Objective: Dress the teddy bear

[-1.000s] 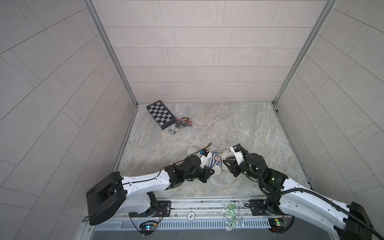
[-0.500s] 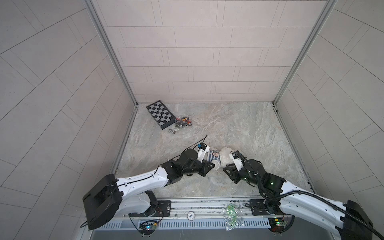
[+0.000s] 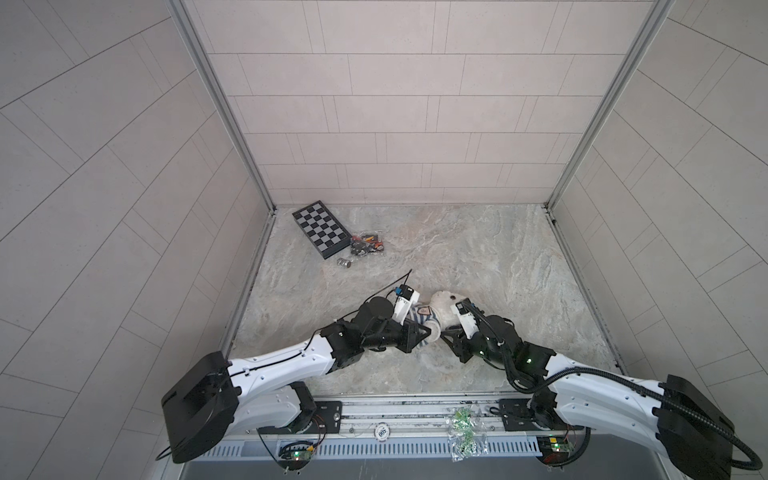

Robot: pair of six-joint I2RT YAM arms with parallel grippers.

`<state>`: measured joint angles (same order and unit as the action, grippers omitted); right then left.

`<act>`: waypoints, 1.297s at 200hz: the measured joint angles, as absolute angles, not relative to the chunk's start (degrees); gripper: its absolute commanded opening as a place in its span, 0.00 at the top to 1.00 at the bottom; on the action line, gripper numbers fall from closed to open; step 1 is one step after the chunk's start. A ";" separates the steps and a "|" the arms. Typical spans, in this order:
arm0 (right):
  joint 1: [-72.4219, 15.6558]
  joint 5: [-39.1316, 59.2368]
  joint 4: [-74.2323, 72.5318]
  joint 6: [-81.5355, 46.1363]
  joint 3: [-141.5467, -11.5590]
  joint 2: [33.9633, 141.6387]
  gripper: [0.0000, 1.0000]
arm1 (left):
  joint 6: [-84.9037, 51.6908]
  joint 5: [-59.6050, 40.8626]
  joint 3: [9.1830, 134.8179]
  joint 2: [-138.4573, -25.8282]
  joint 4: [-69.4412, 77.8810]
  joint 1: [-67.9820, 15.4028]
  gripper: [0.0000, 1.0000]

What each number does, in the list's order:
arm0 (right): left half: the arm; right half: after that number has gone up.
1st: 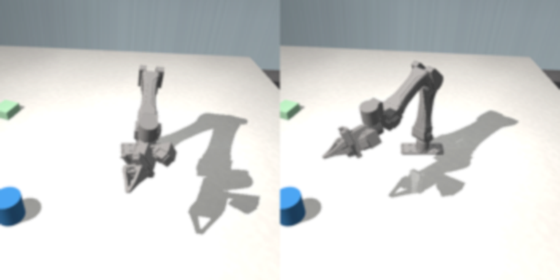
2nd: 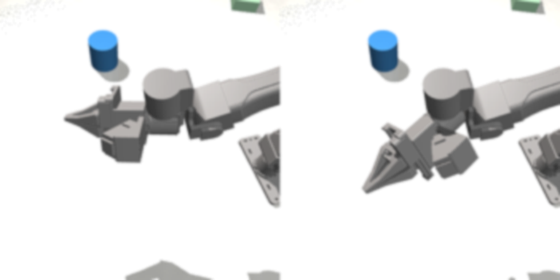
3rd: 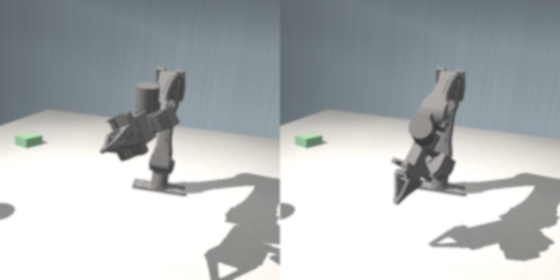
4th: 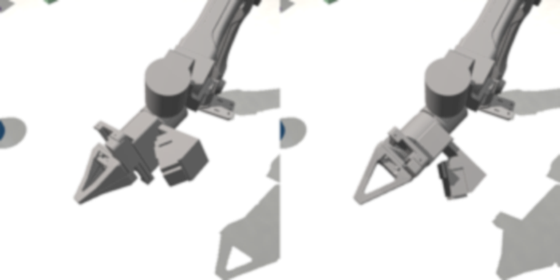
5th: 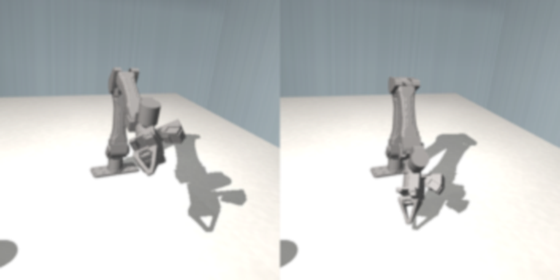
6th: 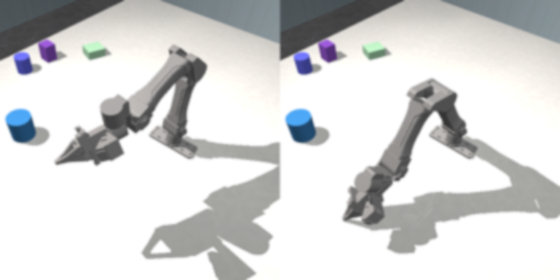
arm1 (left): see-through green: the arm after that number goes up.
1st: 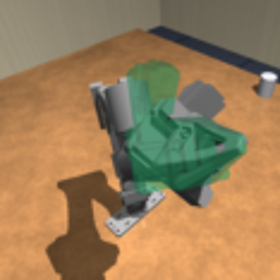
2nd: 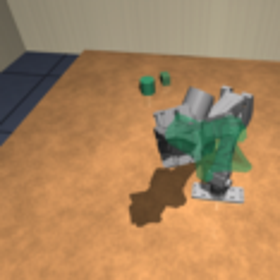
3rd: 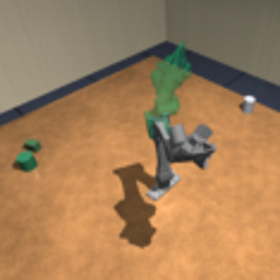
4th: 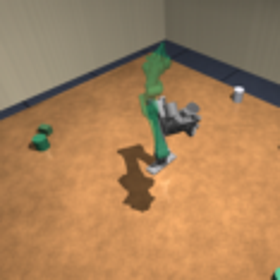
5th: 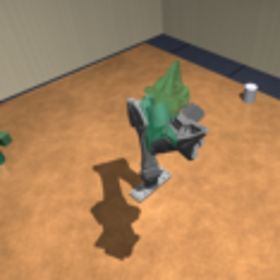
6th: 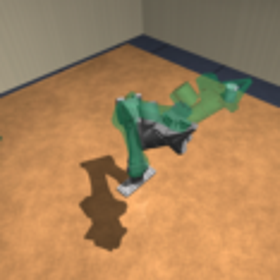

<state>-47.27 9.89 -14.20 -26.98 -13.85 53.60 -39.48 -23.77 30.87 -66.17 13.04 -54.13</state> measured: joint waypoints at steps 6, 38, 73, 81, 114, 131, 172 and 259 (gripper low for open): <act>-47.27 9.91 -14.66 -27.00 -13.91 54.11 0.72 | -39.48 -23.81 30.87 -66.17 13.06 -54.13 1.00; -47.27 9.93 -16.43 -26.92 -14.44 56.31 0.78 | -39.66 -24.14 30.87 -66.19 13.26 -54.13 1.00; -47.27 10.00 -18.15 -26.94 -14.94 58.19 0.87 | -39.75 -24.51 30.87 -66.17 13.58 -54.13 1.00; -47.27 10.09 -18.61 -27.03 -15.03 58.59 0.86 | -39.88 -24.53 30.87 -66.17 13.65 -54.13 1.00; -47.27 10.33 -19.66 -27.00 -15.14 59.20 0.80 | -40.12 -24.88 30.87 -66.13 14.13 -54.13 1.00; -47.27 10.37 -19.88 -26.92 -15.16 59.20 0.84 | -40.10 -25.26 30.87 -66.13 14.52 -54.13 1.00; -47.27 10.55 -20.49 -26.68 -15.18 59.77 1.00 | -39.99 -25.98 30.87 -66.08 14.68 -54.13 1.00; -46.22 7.25 -17.30 -26.39 -15.18 57.49 1.00 | -38.30 -25.71 30.87 -64.18 12.29 -54.08 1.00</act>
